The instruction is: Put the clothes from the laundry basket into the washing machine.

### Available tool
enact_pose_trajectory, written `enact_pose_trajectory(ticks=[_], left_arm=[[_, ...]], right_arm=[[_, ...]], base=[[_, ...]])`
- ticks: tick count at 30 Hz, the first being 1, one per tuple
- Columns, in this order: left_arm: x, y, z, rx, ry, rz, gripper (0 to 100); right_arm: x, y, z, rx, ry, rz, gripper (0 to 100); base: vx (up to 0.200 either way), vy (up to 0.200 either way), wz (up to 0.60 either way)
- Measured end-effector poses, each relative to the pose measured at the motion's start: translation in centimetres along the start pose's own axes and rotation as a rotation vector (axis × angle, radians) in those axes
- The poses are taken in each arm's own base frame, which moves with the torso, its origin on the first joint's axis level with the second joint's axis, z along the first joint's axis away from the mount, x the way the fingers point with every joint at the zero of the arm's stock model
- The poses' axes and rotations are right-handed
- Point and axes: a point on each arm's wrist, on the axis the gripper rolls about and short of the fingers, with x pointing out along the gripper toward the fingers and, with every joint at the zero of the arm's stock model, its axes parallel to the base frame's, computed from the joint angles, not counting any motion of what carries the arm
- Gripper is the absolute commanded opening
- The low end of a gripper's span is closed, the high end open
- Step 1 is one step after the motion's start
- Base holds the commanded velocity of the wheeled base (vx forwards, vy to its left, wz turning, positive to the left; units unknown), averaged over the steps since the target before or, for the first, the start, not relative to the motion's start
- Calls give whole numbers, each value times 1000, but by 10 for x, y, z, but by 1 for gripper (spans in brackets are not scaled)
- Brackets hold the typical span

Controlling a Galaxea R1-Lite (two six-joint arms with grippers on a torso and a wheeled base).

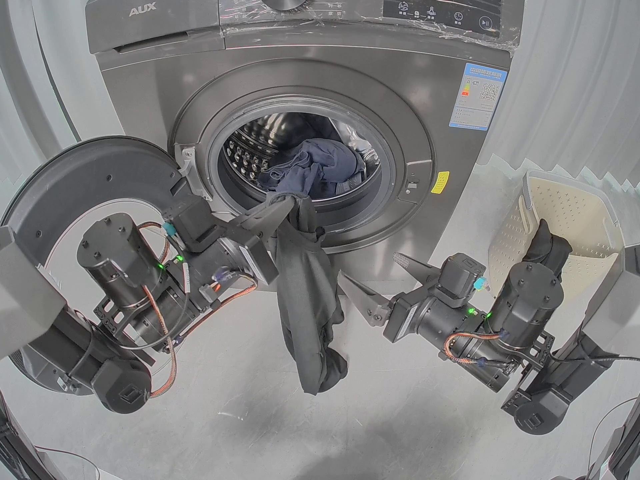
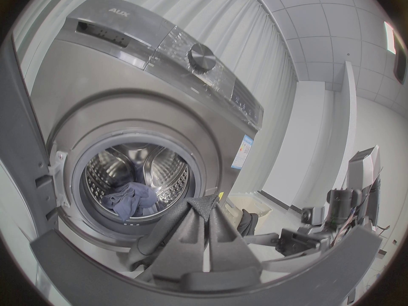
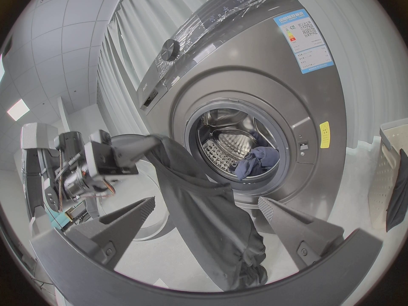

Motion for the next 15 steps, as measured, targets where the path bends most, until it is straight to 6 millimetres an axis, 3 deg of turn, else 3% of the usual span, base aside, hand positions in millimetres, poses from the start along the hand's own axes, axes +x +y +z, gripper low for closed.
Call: enact_pose_trajectory(ticks=[8,15], left_arm=[[-10,-10,31,10,-84,-45,0],[-14,-12,42,18,-112,-64,0]], right_arm=[[5,-19,-8,-13,26,-31,100],[21,-34,-26,-17,75,50,100]], base=[[0,0,0],[0,0,0]])
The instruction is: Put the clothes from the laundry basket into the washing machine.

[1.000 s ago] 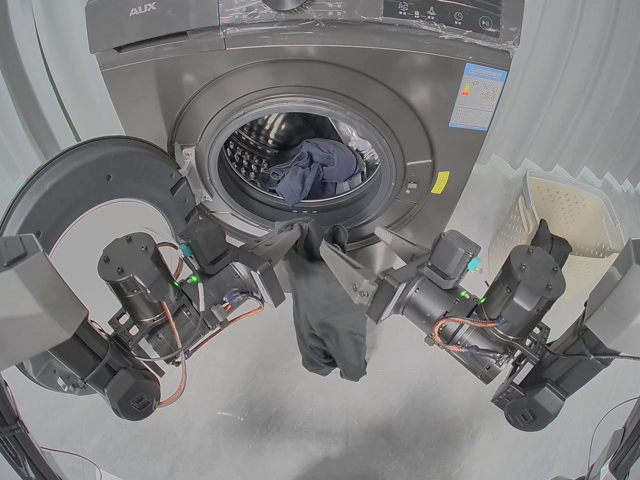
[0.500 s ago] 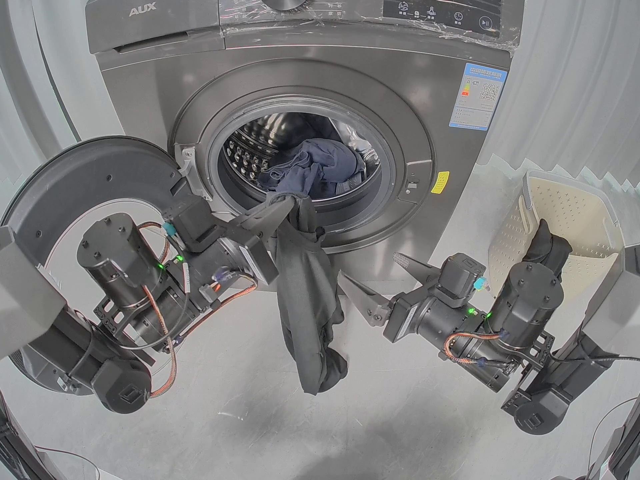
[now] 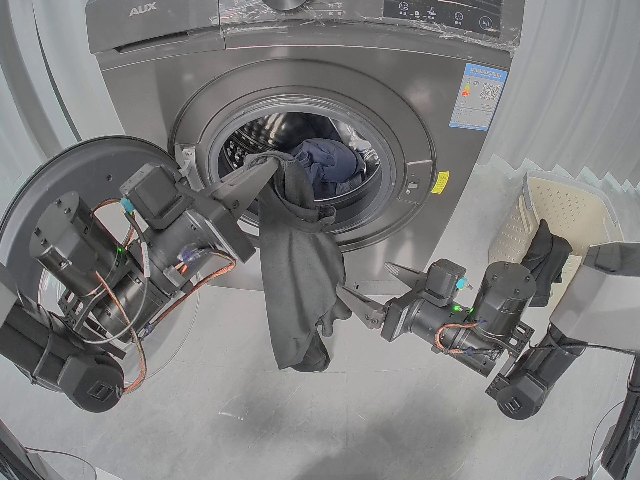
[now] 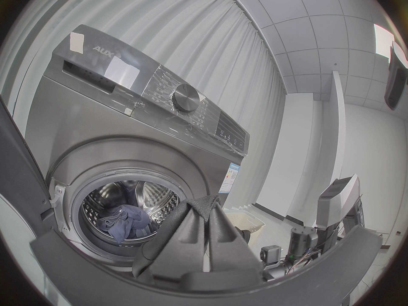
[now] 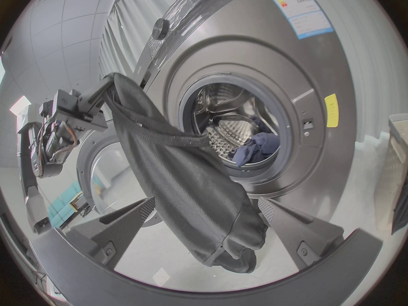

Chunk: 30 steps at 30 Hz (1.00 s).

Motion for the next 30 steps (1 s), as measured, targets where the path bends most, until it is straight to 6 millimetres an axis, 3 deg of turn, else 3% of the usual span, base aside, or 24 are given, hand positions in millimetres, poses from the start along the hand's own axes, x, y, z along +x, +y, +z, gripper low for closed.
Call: enact_pose_trajectory(ticks=[18,30], left_arm=[[-1,0,2,3,-5,0,0],[-1,1,0,-3,4,5,0]], right_arm=[[59,-27,-10,-31,-61,211,100],[63,-4,-34,-22,-5,273,100]], base=[[0,0,0],[0,0,0]])
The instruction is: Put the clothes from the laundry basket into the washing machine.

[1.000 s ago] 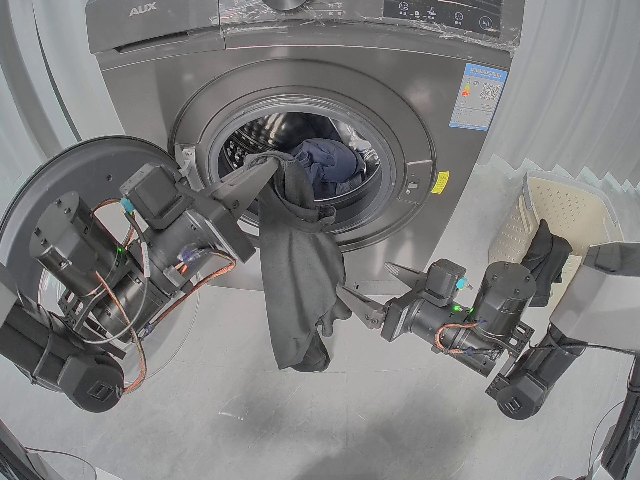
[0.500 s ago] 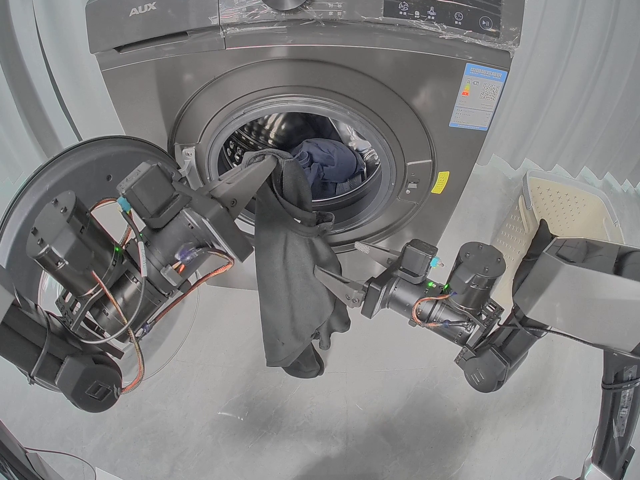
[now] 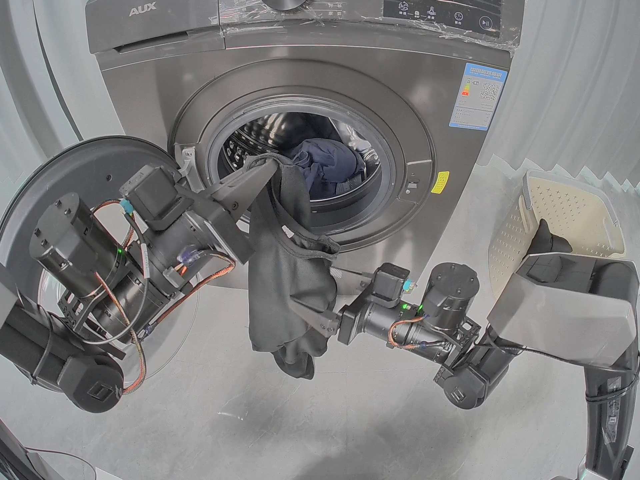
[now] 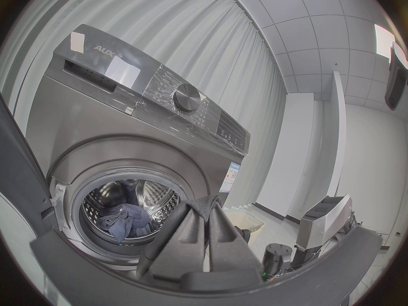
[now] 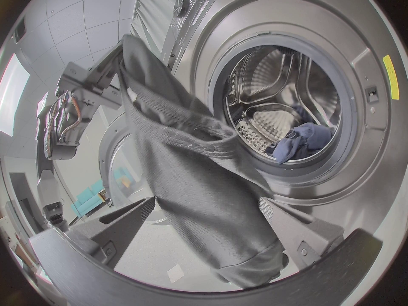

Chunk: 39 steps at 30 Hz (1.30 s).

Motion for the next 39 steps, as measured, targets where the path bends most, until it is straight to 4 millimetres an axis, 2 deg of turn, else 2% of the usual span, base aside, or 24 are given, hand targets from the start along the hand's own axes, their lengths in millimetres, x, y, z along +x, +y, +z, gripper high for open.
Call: enact_pose_trajectory(ticks=[7,14,20,27,33,39], left_arm=[[1,1,-2,-1,6,6,0],[1,2,-3,0,6,9,0],[2,5,-3,2,6,18,0],[2,6,-3,5,5,21,0],[2,6,-3,5,5,20,0],[1,5,-4,4,8,19,0]], right_arm=[[-1,19,-9,-4,32,10,100],[-6,24,-13,-27,58,8,100],[-16,27,-7,-35,70,4,100],[-21,9,9,-55,28,-44,100],[-14,-12,26,-85,-45,-84,100],[-4,-34,25,-102,-81,-115,100]], base=[[0,0,0],[0,0,0],[0,0,0],[0,0,0],[0,0,0],[0,0,0]])
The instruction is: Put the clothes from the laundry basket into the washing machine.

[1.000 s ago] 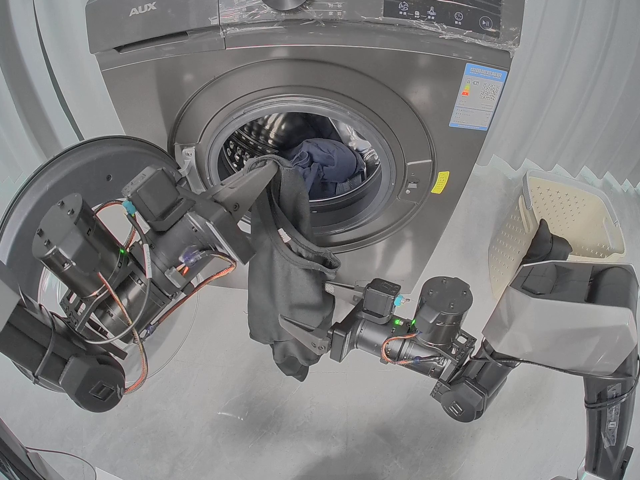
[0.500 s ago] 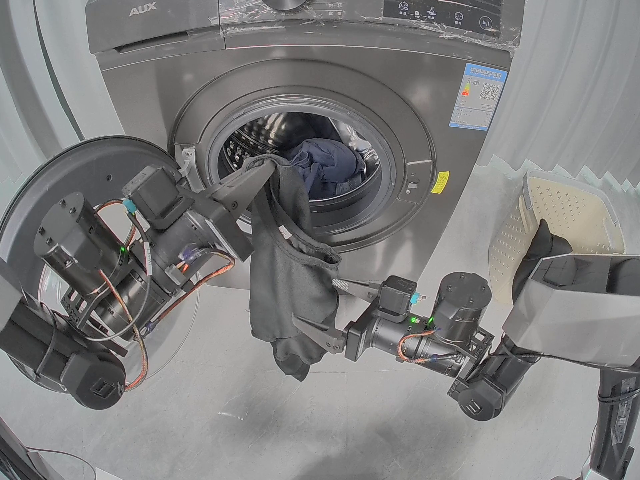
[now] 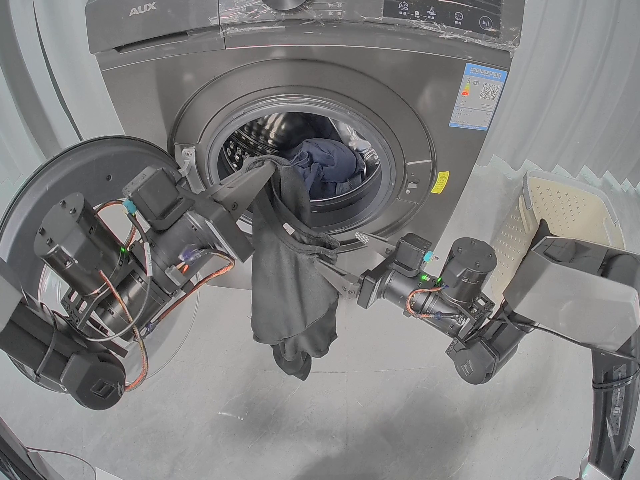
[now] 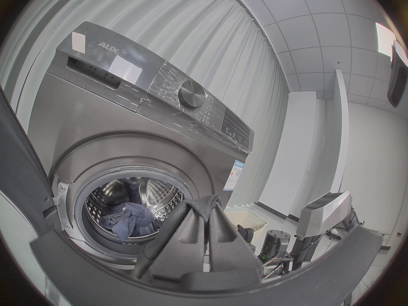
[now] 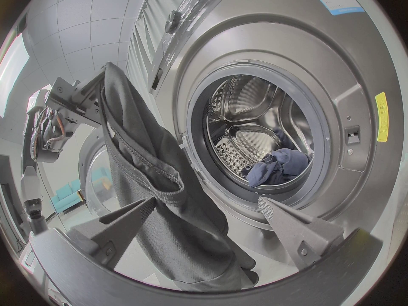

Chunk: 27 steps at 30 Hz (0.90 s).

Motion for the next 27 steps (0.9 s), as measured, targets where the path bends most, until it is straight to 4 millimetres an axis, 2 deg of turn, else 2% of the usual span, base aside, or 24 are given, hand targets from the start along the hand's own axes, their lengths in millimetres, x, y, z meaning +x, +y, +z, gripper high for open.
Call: enact_pose_trajectory(ticks=[6,19,20,27], left_arm=[[0,0,-1,-1,3,-1,0],[0,0,-1,-1,3,1,0],[0,0,-1,-1,3,1,0],[1,1,-2,-1,4,5,0]], right_arm=[[3,3,-8,5,8,15,100],[10,27,-9,5,4,72,100],[10,28,-9,2,4,74,0],[6,34,-11,-17,22,83,0]], base=[[0,0,0],[0,0,0],[0,0,0],[0,0,0]])
